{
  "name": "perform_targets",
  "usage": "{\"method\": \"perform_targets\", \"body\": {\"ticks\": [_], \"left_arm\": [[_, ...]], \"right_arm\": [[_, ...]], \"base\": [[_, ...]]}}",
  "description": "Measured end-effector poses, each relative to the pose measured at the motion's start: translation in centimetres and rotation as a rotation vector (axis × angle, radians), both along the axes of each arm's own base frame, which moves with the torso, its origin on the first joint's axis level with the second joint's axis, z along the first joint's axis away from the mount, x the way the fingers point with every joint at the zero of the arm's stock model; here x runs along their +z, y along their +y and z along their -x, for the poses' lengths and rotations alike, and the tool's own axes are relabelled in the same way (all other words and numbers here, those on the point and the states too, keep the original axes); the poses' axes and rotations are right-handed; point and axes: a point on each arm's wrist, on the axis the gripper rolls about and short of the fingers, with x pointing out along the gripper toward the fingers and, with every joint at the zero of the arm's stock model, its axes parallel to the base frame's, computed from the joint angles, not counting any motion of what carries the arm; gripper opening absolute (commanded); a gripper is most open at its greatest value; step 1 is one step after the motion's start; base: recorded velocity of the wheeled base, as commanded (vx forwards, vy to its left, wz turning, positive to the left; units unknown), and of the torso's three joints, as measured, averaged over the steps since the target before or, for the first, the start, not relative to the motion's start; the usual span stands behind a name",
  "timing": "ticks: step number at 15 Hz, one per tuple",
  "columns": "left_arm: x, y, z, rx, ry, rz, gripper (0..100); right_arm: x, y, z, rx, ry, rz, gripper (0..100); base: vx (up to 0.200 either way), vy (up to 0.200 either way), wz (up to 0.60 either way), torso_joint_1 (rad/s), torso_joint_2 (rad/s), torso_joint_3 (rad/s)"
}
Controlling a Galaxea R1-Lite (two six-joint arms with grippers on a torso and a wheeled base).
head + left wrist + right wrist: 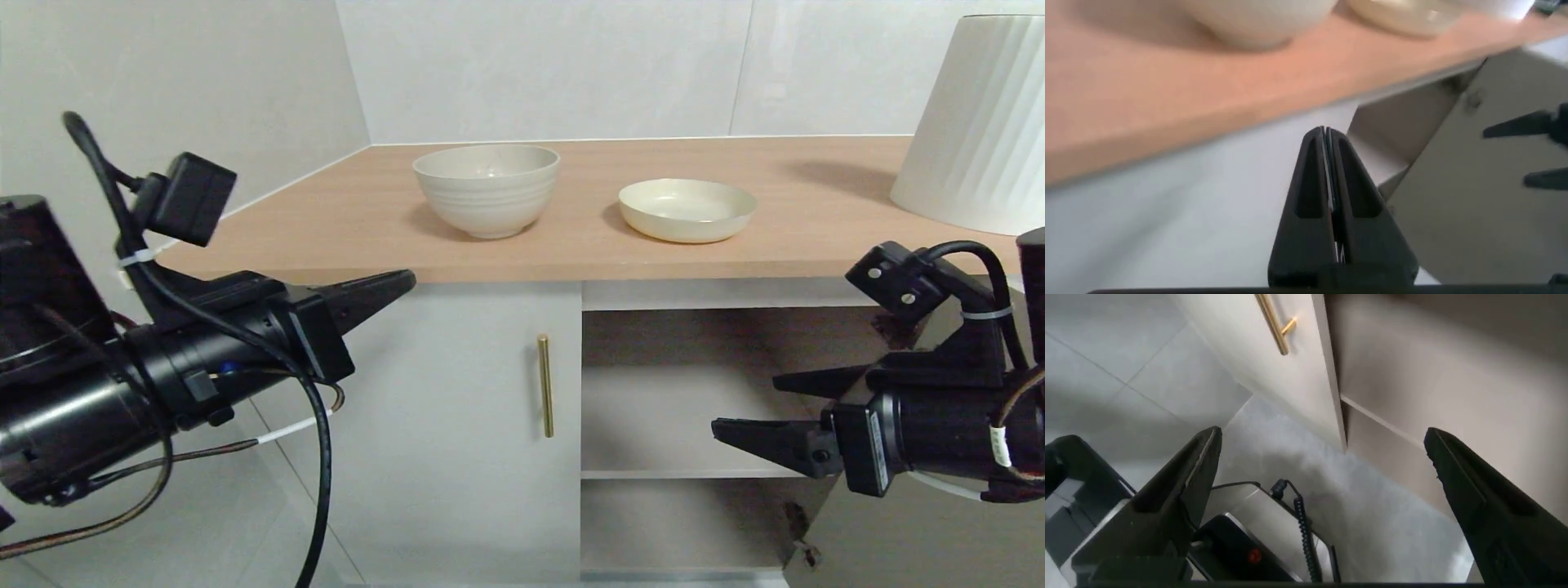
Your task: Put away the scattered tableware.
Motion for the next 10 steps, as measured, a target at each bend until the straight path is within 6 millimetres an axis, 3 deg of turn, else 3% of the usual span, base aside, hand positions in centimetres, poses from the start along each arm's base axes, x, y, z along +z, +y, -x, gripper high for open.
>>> {"method": "perform_targets", "body": {"ticks": [6,10], "left_arm": [[1.5,0.6,1.4,-0.001,-0.057,0.029,0],[1.3,0.6,1.3,0.0,-0.049,0.025,0]], "right_arm": [[0.5,-0.6,0.9,0.012,-0.063,-0.014,100],[0.8,-1.1,1.4,0.024,-0.088,-0.01,100]], "base": [[0.0,0.0,0.0,0.0,-0.02,-0.021],[0.0,0.0,0.0,0.034,-0.25,-0.314]]}}
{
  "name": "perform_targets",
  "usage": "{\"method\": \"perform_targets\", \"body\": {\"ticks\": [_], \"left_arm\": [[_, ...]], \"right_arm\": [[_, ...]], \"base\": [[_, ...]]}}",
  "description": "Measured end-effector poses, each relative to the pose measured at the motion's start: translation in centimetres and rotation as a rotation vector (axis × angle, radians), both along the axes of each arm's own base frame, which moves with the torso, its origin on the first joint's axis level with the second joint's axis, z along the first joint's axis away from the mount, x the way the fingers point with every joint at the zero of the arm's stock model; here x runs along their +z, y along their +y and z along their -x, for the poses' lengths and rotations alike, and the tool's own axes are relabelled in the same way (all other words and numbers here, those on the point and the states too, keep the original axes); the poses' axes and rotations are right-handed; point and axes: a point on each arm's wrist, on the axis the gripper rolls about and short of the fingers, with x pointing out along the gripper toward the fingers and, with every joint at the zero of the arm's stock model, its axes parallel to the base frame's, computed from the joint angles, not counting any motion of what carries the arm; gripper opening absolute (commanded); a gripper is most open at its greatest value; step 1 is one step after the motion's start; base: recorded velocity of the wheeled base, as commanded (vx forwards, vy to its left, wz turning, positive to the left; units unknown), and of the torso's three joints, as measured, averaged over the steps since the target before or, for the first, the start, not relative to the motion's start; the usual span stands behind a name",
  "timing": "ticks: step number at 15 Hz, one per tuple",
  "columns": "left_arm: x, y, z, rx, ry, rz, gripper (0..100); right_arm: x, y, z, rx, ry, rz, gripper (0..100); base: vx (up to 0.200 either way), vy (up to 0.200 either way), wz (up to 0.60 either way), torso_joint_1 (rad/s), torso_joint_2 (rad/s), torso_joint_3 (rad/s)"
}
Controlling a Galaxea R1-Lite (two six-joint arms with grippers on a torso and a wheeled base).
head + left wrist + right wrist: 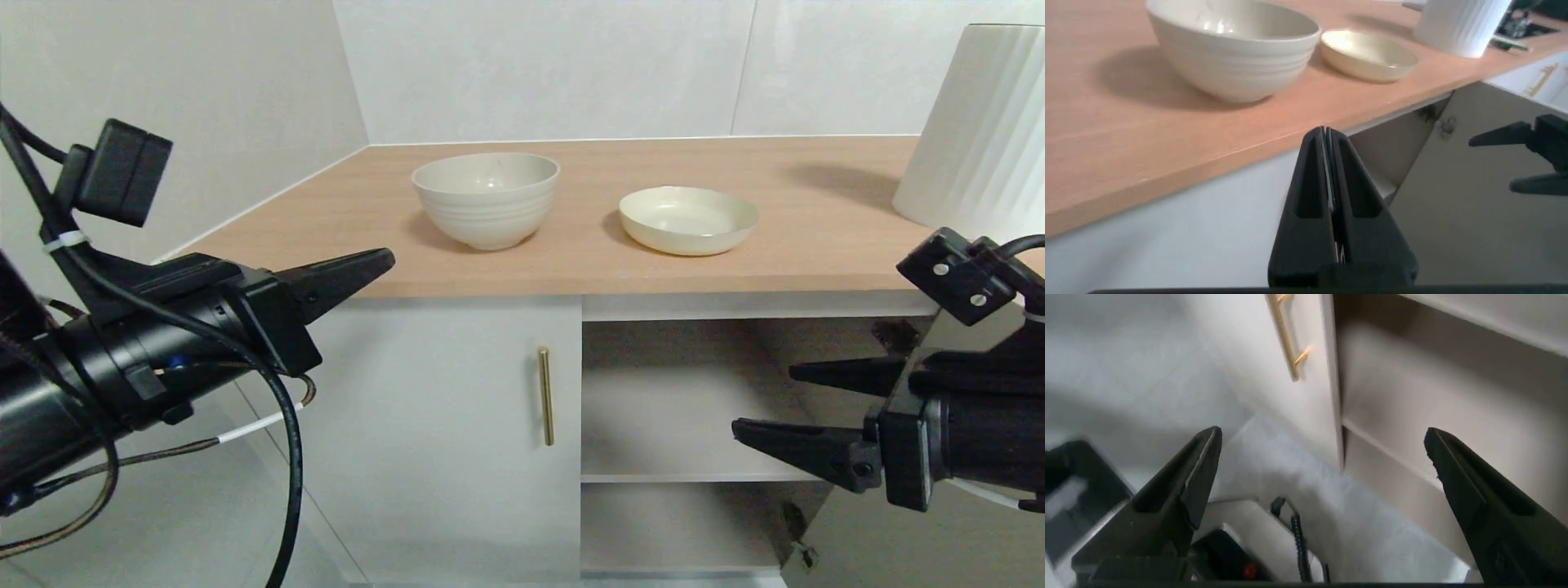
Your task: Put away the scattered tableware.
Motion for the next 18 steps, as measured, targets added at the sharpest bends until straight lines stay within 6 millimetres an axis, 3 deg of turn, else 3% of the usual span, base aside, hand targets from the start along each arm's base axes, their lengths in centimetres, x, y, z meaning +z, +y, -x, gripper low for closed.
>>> {"method": "perform_targets", "body": {"ticks": [9,14,18], "left_arm": [[-0.7,-0.4,-0.9,-0.003,0.028,-0.013,0],[-0.9,-0.5,-1.5,0.006,0.037,-0.017,0],[-0.2,-0.1,-2.9,0.048,0.029,-0.012,0]], "right_arm": [[0.0,0.2,-0.2,0.008,-0.036,-0.002,100],[0.1,1.0,-1.5,0.0,-0.116,-0.065,100],[0.0,1.9,-3.2,-0.071,-0.141,-0.08,100]], "base": [[0.0,0.0,0.0,0.117,-0.48,-0.328],[0.0,0.0,0.0,0.166,-0.45,-0.291],[0.0,0.0,0.0,0.037,-0.1,-0.058]]}}
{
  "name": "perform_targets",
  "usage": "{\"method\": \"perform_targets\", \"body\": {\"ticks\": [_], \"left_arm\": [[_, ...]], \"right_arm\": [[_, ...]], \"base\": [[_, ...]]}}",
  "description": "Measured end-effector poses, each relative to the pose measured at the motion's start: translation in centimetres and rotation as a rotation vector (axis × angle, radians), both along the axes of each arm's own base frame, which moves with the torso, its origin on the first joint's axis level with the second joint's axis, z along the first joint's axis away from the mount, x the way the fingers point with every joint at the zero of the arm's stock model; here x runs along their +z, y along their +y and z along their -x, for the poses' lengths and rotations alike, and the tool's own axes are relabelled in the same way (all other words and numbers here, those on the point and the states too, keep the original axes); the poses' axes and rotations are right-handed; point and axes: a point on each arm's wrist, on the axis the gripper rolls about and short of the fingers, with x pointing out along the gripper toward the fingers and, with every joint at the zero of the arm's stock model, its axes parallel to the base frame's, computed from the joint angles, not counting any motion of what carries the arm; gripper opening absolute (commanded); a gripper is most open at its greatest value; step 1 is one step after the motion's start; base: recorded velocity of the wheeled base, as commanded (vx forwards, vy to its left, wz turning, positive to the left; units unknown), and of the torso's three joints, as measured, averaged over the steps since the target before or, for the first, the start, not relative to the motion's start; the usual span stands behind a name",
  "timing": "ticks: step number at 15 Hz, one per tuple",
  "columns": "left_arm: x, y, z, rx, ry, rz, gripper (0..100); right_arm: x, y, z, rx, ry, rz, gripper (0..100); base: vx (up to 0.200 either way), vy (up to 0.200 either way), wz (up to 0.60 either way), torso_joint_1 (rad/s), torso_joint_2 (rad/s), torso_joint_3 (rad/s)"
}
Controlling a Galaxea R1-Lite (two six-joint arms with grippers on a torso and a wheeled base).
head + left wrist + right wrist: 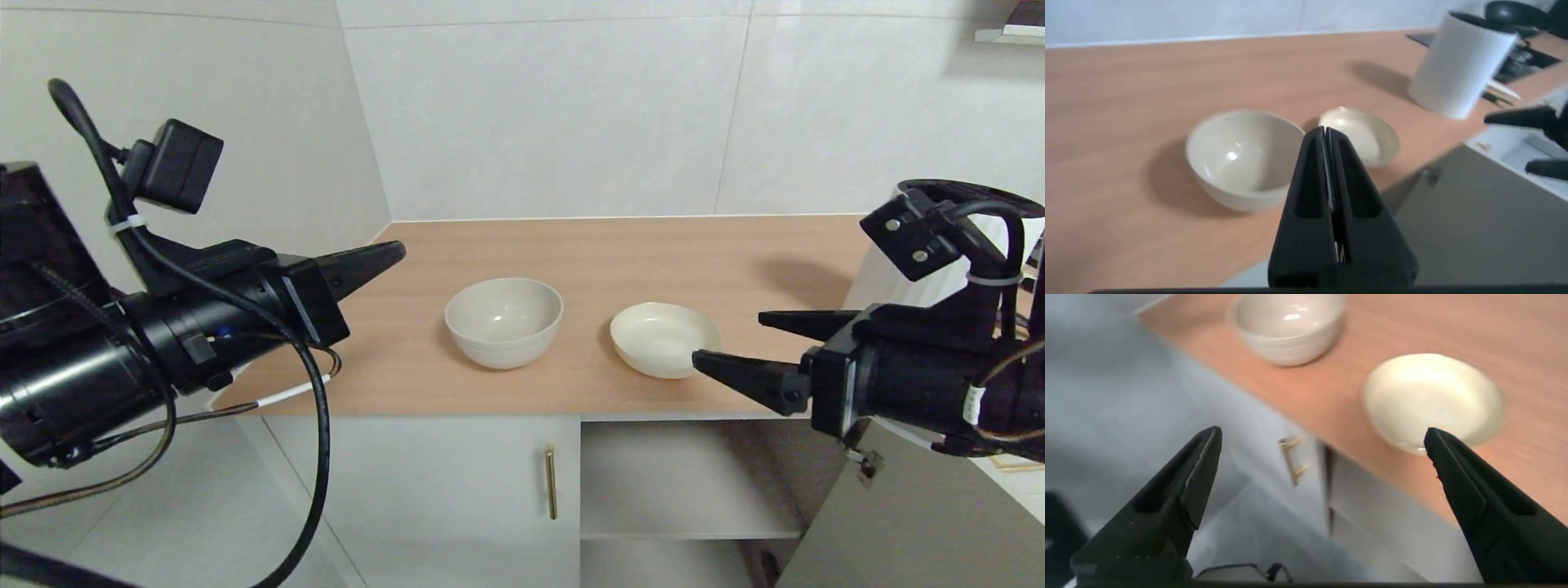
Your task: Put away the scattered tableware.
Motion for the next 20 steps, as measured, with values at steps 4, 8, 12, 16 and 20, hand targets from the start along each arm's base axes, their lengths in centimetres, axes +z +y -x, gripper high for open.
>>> {"method": "perform_targets", "body": {"ticks": [4,8,12,16,20], "left_arm": [[0.2,0.8,-2.2,0.078,0.171,-0.05,0],[2.0,0.9,-4.0,0.148,0.342,-0.058,0],[2.6,0.1,-7.5,0.354,0.418,-0.124,0],[2.4,-0.8,-9.1,0.347,0.418,-0.137,0],[1.6,-1.1,-9.8,0.337,0.423,-0.178,100]], "right_arm": [[1.0,1.2,-4.4,-0.26,0.073,-0.035,100],[0.3,1.0,-8.7,-0.432,0.154,-0.046,100],[-0.4,0.7,-10.0,-0.495,0.164,-0.031,100],[-0.8,0.7,-10.2,-0.498,0.171,-0.027,100],[-1.1,0.8,-10.3,-0.497,0.178,-0.021,100]], "base": [[0.0,0.0,0.0,0.0,0.0,0.0],[0.0,0.0,0.0,0.0,0.0,0.0],[0.0,0.0,0.0,0.0,0.0,0.0],[0.0,0.0,0.0,0.0,0.0,0.0],[0.0,0.0,0.0,0.0,0.0,0.0]]}}
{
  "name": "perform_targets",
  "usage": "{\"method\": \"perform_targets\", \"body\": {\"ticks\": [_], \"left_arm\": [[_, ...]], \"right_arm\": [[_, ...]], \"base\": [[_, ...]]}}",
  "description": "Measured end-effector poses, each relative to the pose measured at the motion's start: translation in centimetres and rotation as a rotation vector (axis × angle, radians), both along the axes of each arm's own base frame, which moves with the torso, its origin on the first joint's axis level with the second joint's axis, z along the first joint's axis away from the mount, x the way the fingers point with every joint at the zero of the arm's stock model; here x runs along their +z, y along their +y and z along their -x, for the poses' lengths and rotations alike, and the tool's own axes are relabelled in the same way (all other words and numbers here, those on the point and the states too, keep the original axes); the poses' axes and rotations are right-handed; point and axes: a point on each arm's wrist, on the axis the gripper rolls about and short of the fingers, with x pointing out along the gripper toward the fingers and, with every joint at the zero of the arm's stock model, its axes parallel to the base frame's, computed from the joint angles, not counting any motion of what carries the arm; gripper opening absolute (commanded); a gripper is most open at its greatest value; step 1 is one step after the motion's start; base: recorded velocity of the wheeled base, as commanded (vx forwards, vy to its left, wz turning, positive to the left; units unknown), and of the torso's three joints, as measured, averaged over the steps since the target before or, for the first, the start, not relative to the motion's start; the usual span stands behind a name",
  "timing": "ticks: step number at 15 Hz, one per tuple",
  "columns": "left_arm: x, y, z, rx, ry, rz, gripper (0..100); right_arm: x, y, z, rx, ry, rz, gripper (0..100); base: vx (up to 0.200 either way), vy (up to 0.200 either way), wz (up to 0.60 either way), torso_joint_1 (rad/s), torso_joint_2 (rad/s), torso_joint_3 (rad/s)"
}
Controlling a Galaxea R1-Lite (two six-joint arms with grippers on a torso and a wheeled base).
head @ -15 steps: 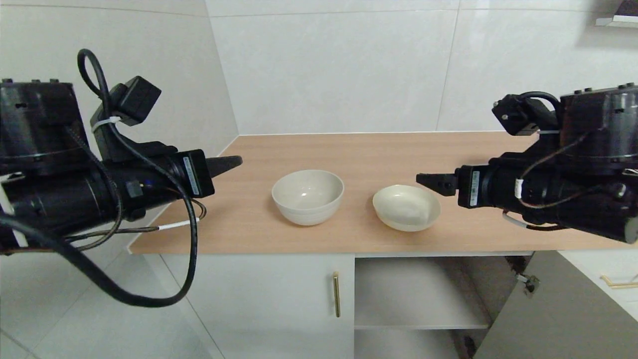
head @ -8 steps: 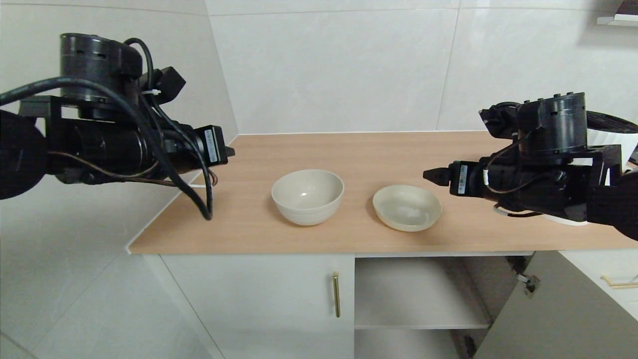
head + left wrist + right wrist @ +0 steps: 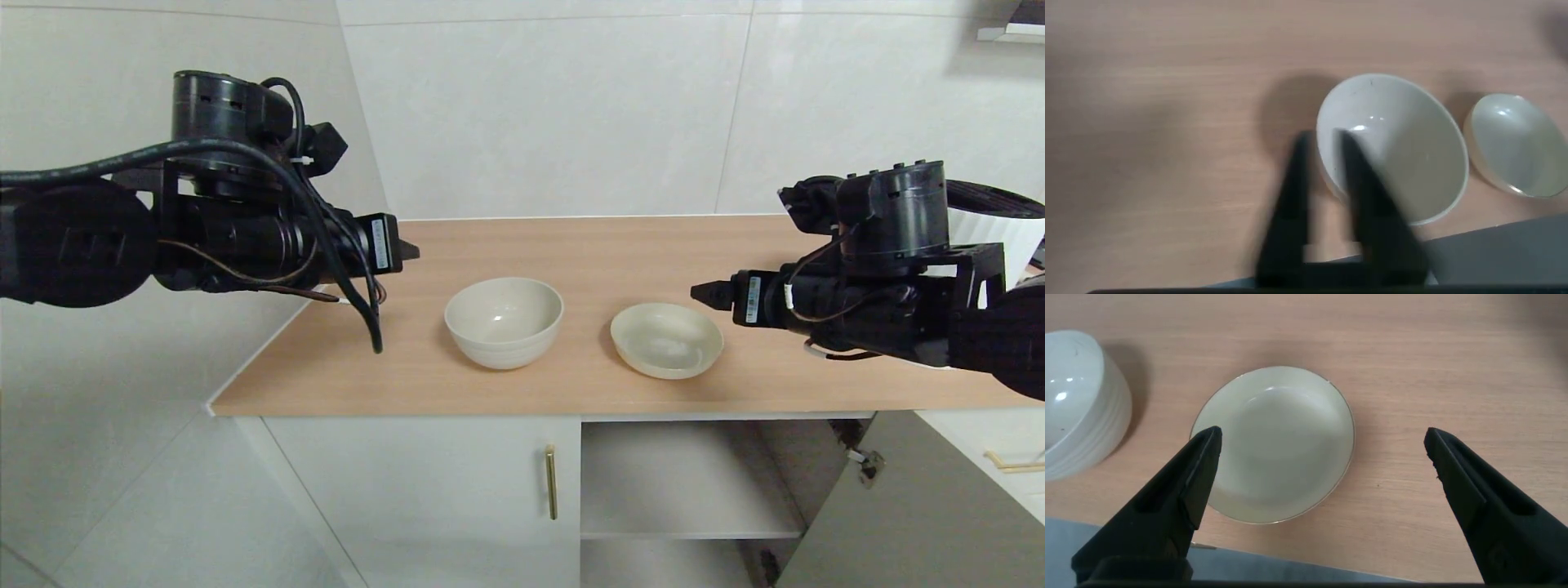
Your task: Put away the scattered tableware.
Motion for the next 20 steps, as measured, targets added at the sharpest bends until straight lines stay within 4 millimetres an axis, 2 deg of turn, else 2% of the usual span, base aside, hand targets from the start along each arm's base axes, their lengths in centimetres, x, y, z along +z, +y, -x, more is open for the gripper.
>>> {"method": "perform_targets", "body": {"ticks": [3,8,12,17,18,20], "left_arm": [[-0.9,-0.3,-0.9,0.007,0.025,-0.014,100],[-3.6,-1.6,-3.1,0.082,0.124,-0.106,100],[-5.7,-4.1,-3.7,0.086,0.192,-0.18,100],[-6.9,-4.9,-4.2,0.077,0.218,-0.184,100],[-7.0,-5.0,-4.2,0.077,0.22,-0.185,0],[-7.3,-5.1,-4.4,0.077,0.226,-0.187,0]], "right_arm": [[-0.1,0.0,-0.1,-0.004,0.001,0.003,100],[-0.5,0.1,-0.5,-0.04,0.004,0.021,100],[-0.6,0.2,-0.6,-0.042,0.005,0.022,100],[-0.6,0.2,-0.6,-0.042,0.006,0.022,100],[-0.6,0.2,-0.6,-0.041,0.006,0.023,100],[-0.6,0.2,-0.6,-0.042,0.007,0.023,100]], "base": [[0.0,0.0,0.0,0.0,0.0,0.0],[0.0,0.0,0.0,0.0,0.0,0.0],[0.0,0.0,0.0,0.0,0.0,0.0],[0.0,0.0,0.0,0.0,0.0,0.0],[0.0,0.0,0.0,0.0,0.0,0.0],[0.0,0.0,0.0,0.0,0.0,0.0]]}}
